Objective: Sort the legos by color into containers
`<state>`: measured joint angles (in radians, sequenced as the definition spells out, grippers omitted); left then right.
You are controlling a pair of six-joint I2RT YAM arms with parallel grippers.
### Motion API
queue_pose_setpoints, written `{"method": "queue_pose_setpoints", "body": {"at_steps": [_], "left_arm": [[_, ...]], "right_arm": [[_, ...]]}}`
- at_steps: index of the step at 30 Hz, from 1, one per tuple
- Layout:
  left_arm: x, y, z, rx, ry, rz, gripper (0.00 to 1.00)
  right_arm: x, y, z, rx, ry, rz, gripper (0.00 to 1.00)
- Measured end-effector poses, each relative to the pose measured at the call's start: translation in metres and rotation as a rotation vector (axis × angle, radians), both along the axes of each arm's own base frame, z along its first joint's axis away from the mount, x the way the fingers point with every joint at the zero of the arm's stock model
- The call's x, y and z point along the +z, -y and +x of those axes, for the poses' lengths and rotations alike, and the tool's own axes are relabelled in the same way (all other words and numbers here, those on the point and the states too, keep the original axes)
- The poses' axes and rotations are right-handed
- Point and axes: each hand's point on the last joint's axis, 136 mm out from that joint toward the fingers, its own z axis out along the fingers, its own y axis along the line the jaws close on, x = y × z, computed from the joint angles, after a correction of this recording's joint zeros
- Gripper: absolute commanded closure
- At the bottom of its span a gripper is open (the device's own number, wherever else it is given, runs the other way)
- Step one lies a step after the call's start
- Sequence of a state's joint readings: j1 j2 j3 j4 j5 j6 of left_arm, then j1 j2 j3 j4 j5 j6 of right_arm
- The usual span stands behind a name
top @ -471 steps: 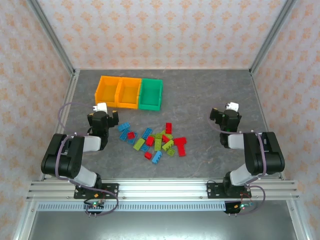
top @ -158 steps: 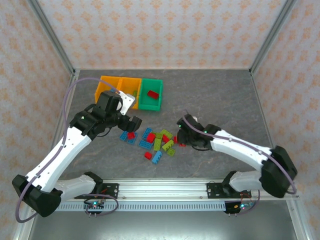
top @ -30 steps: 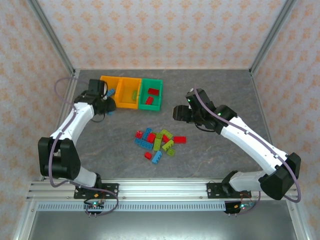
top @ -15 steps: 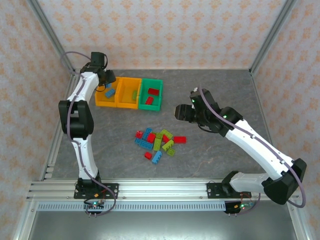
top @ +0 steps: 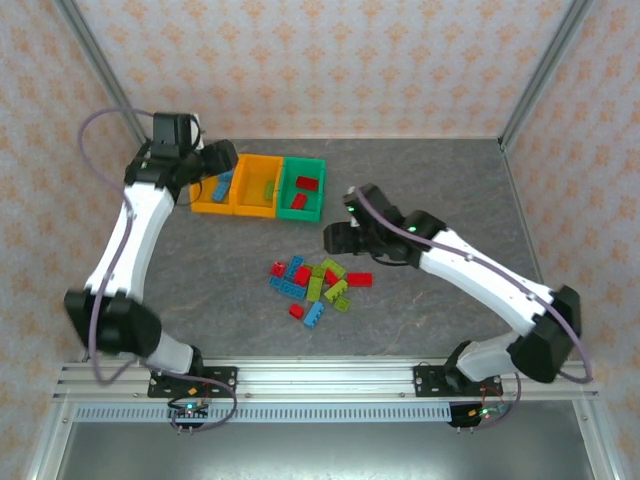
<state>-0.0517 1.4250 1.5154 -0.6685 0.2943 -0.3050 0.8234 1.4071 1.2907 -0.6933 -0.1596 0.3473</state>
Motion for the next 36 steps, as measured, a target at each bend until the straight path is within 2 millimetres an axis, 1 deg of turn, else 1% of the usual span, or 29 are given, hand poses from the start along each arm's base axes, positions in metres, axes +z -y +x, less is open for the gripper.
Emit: {"method": "queue_pose_setpoints", "body": {"at_steps": [2, 4, 5, 6, 8, 10, 12, 13, 16, 18, 21, 26, 29, 31, 36], "left_arm": [[0.026, 0.028, -0.042, -0.109, 0.075, 0.008, 0.31], [0.031, 0.037, -0.075, -0.169, 0.103, 0.018, 0.28], [0.03, 0.035, -0.093, -0.182, 0.106, 0.03, 0.27], [0.027, 0.033, -0.104, -0.188, 0.104, 0.04, 0.26], [0.013, 0.028, -0.125, -0.196, 0.085, 0.06, 0.24], [-0.008, 0.024, -0.144, -0.199, 0.047, 0.077, 0.21], [-0.029, 0.019, -0.155, -0.188, 0.009, 0.096, 0.17], [-0.04, 0.016, -0.159, -0.181, -0.013, 0.104, 0.15], [-0.067, 0.008, -0.167, -0.143, -0.07, 0.128, 0.09], [-0.079, 0.003, -0.171, -0.12, -0.097, 0.141, 0.07], [-0.09, -0.003, -0.174, -0.091, -0.117, 0.155, 0.06], [-0.089, -0.009, -0.175, -0.057, -0.103, 0.168, 0.06], [-0.089, -0.012, -0.175, -0.047, -0.102, 0.178, 0.06], [-0.089, -0.012, -0.174, -0.044, -0.102, 0.181, 0.06], [-0.089, -0.014, -0.174, -0.038, -0.101, 0.186, 0.06]], "right_arm": [[-0.013, -0.028, -0.005, 0.114, 0.019, -0.044, 0.3], [-0.026, -0.05, -0.01, 0.216, 0.043, -0.086, 0.29], [-0.034, -0.06, -0.013, 0.268, 0.052, -0.108, 0.29], [-0.04, -0.069, -0.014, 0.31, 0.06, -0.124, 0.29], [-0.057, -0.088, -0.013, 0.391, 0.075, -0.16, 0.29], [-0.075, -0.104, -0.007, 0.454, 0.085, -0.19, 0.29], [-0.091, -0.115, -0.001, 0.498, 0.083, -0.214, 0.29], [-0.1, -0.121, 0.002, 0.522, 0.08, -0.228, 0.29], [-0.118, -0.138, 0.011, 0.568, 0.079, -0.251, 0.31], [-0.128, -0.146, 0.015, 0.589, 0.076, -0.259, 0.35], [-0.143, -0.151, 0.016, 0.61, 0.059, -0.272, 0.43], [-0.158, -0.151, 0.014, 0.625, 0.031, -0.283, 0.47], [-0.162, -0.151, 0.014, 0.625, 0.023, -0.287, 0.58], [-0.161, -0.152, 0.014, 0.625, 0.025, -0.283, 0.65], [-0.157, -0.151, 0.013, 0.607, 0.034, -0.262, 0.72]]}}
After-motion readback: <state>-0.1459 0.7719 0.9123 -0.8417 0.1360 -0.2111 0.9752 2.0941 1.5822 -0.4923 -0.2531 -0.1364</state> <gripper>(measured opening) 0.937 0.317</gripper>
